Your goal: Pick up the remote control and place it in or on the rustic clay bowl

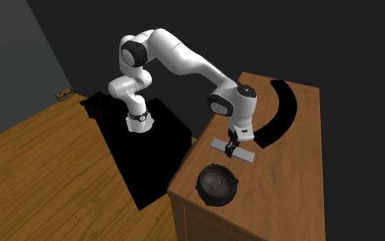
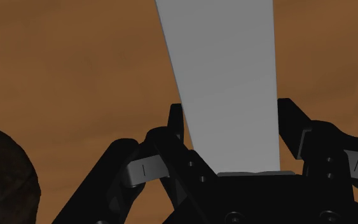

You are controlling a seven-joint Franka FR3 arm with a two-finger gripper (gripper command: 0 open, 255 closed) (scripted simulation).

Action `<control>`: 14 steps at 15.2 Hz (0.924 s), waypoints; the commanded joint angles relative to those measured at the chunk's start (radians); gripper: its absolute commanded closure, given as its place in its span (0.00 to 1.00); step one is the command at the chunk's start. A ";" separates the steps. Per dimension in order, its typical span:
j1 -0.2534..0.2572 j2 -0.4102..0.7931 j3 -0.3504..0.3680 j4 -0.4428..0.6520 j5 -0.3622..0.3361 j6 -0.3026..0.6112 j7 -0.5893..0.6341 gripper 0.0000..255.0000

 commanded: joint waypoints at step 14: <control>-0.004 -0.072 0.010 0.102 0.022 -0.172 -0.010 1.00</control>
